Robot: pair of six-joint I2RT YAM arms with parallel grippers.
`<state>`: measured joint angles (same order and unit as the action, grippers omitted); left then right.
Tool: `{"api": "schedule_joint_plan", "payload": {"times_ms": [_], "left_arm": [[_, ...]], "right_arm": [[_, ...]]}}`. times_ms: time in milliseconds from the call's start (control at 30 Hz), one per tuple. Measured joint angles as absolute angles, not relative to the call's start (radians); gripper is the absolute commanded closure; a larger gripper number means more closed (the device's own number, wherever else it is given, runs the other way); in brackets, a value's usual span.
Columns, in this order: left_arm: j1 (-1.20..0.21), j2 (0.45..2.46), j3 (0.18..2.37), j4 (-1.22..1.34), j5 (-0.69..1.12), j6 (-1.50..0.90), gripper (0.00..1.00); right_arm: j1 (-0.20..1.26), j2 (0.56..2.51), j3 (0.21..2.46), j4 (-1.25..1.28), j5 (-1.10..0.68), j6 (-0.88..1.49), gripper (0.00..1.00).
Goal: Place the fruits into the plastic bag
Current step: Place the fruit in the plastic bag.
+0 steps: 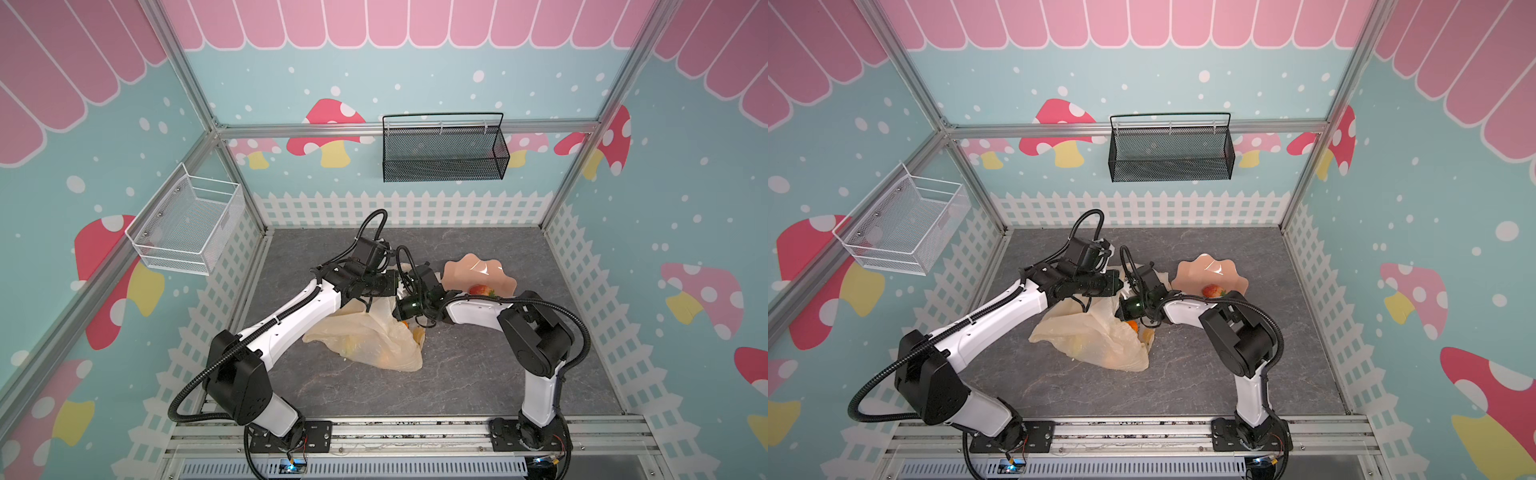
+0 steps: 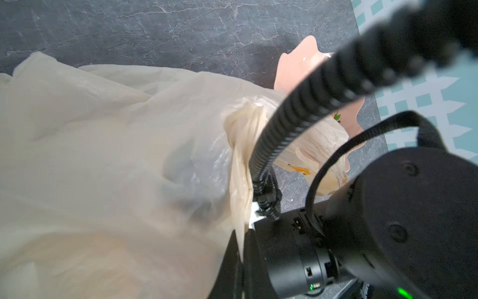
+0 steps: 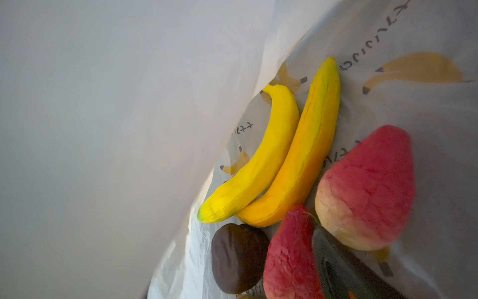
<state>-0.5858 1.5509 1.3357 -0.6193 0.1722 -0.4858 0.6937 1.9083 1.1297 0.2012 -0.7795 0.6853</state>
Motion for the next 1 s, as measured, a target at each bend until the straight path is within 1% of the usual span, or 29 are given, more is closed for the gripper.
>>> {"api": "schedule_joint_plan", "payload": {"times_ms": [100,167,767,1000], "left_arm": [[-0.586,1.550,1.336,-0.613,0.172,-0.486,1.00],[-0.586,1.550,1.336,-0.614,0.176,-0.486,1.00],[-0.571,1.551,1.336,-0.665,0.126,-0.487,1.00],[-0.570,1.554,1.336,-0.673,0.120,-0.486,1.00]], "right_arm": [[0.694,1.886,1.123,0.170,-0.778,0.684,0.00],[0.693,1.874,1.112,0.156,-0.775,0.682,0.03],[0.658,1.736,1.023,0.073,-0.728,0.651,0.03],[0.642,1.636,0.968,0.037,-0.681,0.630,0.03]]}}
